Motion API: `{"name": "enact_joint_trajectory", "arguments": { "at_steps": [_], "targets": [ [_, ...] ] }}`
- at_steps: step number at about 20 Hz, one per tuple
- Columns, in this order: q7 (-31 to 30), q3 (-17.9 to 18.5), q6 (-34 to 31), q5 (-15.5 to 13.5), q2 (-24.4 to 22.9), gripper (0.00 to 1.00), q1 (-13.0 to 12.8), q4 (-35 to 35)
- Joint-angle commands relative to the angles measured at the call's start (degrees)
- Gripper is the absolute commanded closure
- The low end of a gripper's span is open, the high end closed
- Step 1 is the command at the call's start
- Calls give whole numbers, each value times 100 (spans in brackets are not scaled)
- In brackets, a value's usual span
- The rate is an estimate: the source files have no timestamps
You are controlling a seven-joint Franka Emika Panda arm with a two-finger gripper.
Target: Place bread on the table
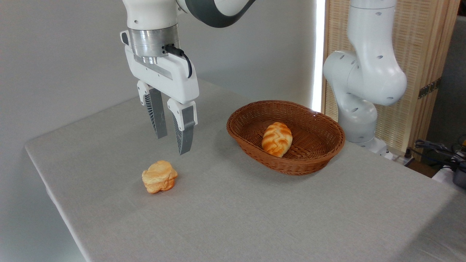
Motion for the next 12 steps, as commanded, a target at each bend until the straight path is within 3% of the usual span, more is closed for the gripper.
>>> {"name": "enact_joint_trajectory", "arguments": {
  "at_steps": [1,12],
  "targets": [
    [69,-68,-103,-85,57,0,23,78],
    [34,-78,-173,-85,48,0,23,78]
  ]
}}
